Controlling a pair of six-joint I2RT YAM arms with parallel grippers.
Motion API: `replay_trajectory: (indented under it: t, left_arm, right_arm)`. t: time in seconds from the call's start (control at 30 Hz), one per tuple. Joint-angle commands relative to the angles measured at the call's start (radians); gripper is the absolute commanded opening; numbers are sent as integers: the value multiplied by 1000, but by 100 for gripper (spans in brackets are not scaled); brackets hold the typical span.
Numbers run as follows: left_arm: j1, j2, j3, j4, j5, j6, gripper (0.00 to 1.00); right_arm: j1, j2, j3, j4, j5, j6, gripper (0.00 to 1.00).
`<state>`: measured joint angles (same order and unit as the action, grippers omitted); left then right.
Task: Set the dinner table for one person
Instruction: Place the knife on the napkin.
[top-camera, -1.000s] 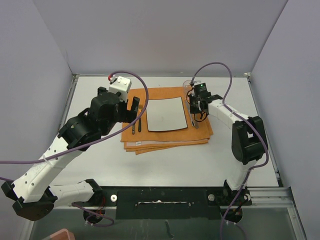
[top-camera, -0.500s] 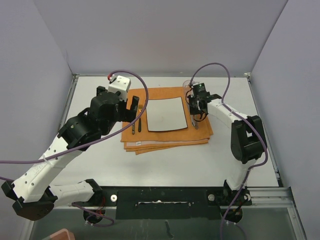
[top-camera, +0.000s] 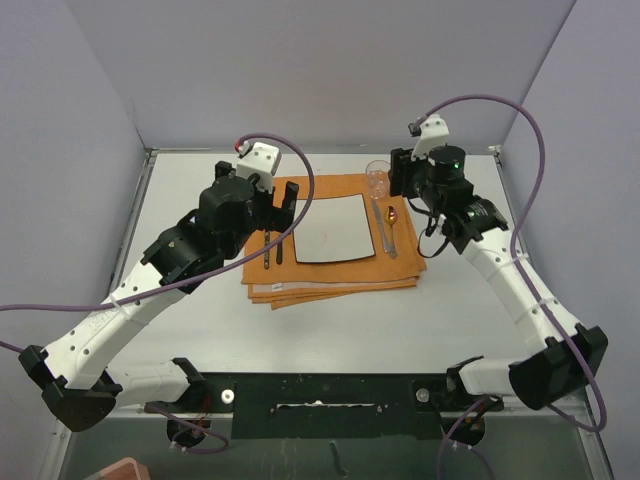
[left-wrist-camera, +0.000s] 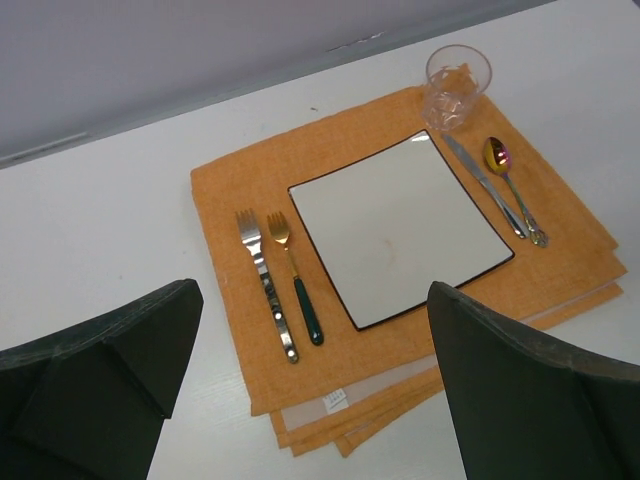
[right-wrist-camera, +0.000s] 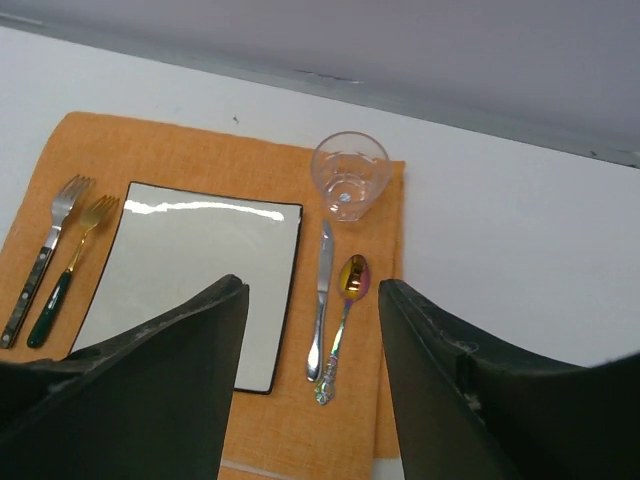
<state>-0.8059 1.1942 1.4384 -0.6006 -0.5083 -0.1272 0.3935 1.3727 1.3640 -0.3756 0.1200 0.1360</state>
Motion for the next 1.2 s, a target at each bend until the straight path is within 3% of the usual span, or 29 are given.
replay_trajectory:
  t: [0.0, 0.17, 0.57, 1.17]
  left_arm:
    - [1, -64, -90, 222, 121, 52, 98]
    - [58, 3, -101, 183, 4, -131, 98]
    - [83, 57, -132, 160, 32, -212, 98]
    - [110, -1, -171, 118, 36, -189, 98]
  right_arm:
    - [-4, -92, -117, -1, 152, -23, 56]
    - [-21, -74, -134, -120, 181, 54, 58]
    - [-51, 177, -37, -367, 180, 194, 61]
    - [7, 479, 73, -336, 20, 214, 42]
